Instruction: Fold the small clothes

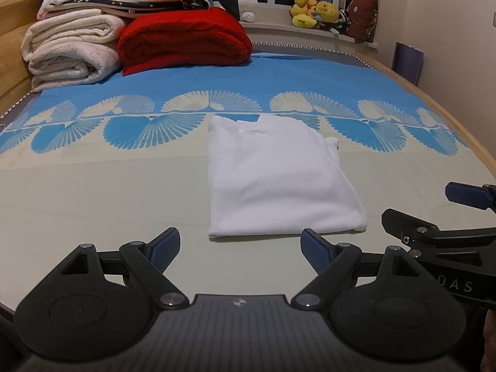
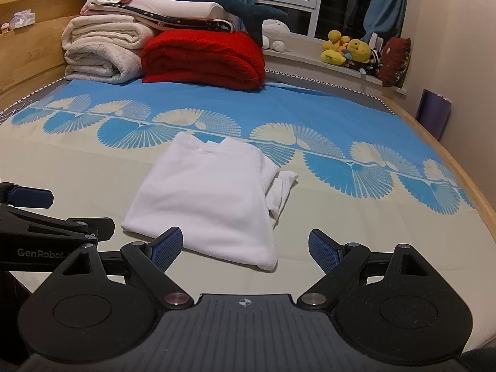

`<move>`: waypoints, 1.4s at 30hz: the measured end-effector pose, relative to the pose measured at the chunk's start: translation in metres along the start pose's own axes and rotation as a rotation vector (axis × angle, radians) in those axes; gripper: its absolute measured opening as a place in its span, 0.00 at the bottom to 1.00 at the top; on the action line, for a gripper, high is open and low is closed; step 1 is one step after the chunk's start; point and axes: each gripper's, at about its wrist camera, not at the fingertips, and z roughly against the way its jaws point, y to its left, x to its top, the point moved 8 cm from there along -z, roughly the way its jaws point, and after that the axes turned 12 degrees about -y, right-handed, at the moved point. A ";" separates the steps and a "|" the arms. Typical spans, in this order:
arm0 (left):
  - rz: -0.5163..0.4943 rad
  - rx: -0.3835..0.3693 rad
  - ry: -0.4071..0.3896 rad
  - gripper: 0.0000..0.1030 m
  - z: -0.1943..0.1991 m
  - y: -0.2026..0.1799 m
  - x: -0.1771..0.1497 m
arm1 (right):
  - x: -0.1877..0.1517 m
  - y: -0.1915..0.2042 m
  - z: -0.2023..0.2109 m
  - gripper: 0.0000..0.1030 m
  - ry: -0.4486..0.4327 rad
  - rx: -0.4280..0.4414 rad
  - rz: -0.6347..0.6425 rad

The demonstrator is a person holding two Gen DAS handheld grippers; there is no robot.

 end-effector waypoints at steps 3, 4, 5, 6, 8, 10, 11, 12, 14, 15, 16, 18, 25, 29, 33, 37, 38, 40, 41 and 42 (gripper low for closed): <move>0.001 0.001 0.003 0.86 -0.001 -0.001 0.000 | 0.000 0.001 0.000 0.86 0.000 -0.001 0.001; 0.002 0.001 0.004 0.86 -0.002 -0.001 0.001 | 0.000 0.001 0.000 0.86 0.001 -0.001 0.000; 0.004 0.001 0.006 0.86 -0.002 -0.001 0.000 | 0.000 0.001 0.000 0.86 0.000 -0.001 0.000; 0.005 0.001 0.007 0.86 -0.002 -0.001 0.000 | 0.000 0.001 0.000 0.86 0.000 -0.001 0.001; 0.005 0.001 0.009 0.86 -0.003 0.000 0.000 | 0.000 0.001 0.000 0.86 0.000 -0.001 0.001; 0.006 0.002 0.011 0.86 -0.003 0.000 0.000 | 0.000 0.001 0.000 0.86 0.001 0.001 0.001; 0.007 0.002 0.013 0.86 -0.003 0.000 0.000 | -0.001 0.001 0.000 0.86 0.001 0.001 0.002; 0.008 0.002 0.014 0.86 -0.004 0.000 0.000 | -0.002 0.001 -0.001 0.86 0.002 0.003 0.004; 0.010 0.002 0.016 0.86 -0.004 0.000 0.000 | -0.003 0.001 -0.001 0.86 0.003 0.006 0.006; 0.011 0.001 0.016 0.86 -0.004 0.000 0.000 | -0.004 0.002 -0.001 0.86 0.004 0.007 0.008; 0.011 0.001 0.016 0.86 -0.004 0.000 0.000 | -0.004 0.002 -0.001 0.86 0.005 0.009 0.011; 0.009 0.002 0.017 0.86 -0.005 0.000 0.000 | -0.004 0.002 -0.001 0.86 0.004 0.009 0.018; 0.013 -0.001 0.019 0.86 -0.005 -0.002 -0.001 | -0.005 0.003 -0.001 0.86 0.005 0.009 0.017; 0.011 -0.001 0.018 0.86 -0.005 -0.002 -0.001 | -0.005 0.003 -0.001 0.86 0.005 0.009 0.018; 0.011 0.000 0.019 0.86 -0.005 -0.002 -0.001 | -0.005 0.003 -0.001 0.86 0.005 0.009 0.018; 0.012 0.000 0.020 0.86 -0.005 -0.002 -0.001 | -0.005 0.003 -0.001 0.86 0.006 0.009 0.018; 0.012 0.000 0.019 0.86 -0.005 -0.001 -0.001 | -0.005 0.003 -0.001 0.86 0.005 0.009 0.018; 0.011 0.000 0.019 0.86 -0.005 -0.002 -0.001 | -0.004 0.003 -0.001 0.86 0.005 0.009 0.018; 0.012 0.000 0.020 0.86 -0.005 -0.002 -0.001 | -0.005 0.003 -0.001 0.86 0.006 0.009 0.018; 0.013 0.000 0.021 0.86 -0.005 -0.002 -0.001 | -0.004 0.003 -0.001 0.86 0.006 0.009 0.018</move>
